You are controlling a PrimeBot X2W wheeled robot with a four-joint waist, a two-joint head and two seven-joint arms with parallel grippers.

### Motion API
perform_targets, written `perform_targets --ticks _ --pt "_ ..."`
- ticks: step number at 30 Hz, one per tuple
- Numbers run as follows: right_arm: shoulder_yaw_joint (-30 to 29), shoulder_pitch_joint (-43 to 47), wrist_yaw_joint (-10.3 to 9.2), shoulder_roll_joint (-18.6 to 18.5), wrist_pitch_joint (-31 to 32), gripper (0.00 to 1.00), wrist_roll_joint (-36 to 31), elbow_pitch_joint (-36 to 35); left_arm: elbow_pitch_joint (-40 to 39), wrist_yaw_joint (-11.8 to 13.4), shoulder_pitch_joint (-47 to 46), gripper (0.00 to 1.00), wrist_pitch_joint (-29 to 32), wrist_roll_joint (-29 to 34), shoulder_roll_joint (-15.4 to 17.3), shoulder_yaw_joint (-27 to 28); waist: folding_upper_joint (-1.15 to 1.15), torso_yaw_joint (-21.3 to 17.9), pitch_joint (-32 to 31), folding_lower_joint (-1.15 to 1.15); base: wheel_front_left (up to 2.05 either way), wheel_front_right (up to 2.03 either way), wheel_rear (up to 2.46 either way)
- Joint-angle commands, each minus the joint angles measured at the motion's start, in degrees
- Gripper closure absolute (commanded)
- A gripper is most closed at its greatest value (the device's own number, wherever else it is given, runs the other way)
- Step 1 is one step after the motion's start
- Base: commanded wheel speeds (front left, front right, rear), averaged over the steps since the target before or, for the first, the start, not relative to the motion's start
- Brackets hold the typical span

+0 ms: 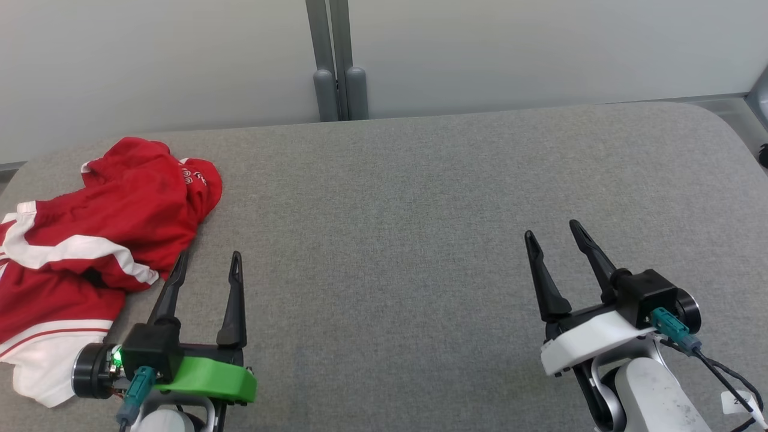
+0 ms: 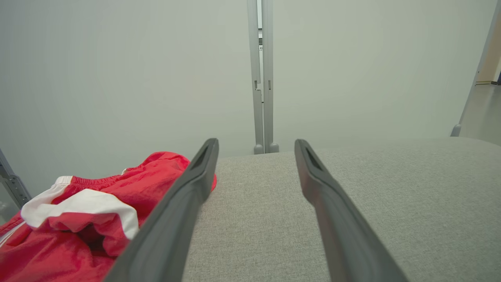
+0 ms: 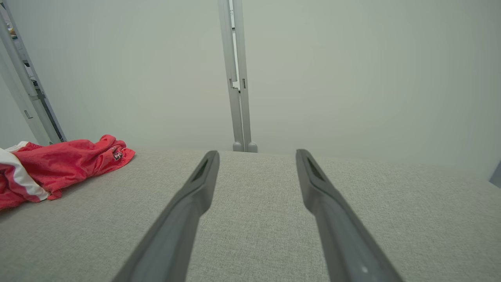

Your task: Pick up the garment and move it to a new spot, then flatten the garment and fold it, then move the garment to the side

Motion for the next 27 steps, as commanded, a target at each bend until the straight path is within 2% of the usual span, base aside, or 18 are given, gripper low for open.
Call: perform_targets --ticks 1,27 --pt "0.11 -0.61 0.00 0.01 -0.61 0.00 -1.27 -0.04 -0.21 -0.02 -0.01 0.00 -0.57 1.15 0.41 -0.13 0.00 0.01 -0.02 0.00 0.00 0.00 0.00" --pt "0.31 -0.27 0.00 0.24 -0.49 0.00 0.03 0.26 0.38 0.51 -0.27 0.00 -0.46 -0.70 0.39 -0.08 0.00 0.31 0.19 0.00 0.00 0.00 0.00"
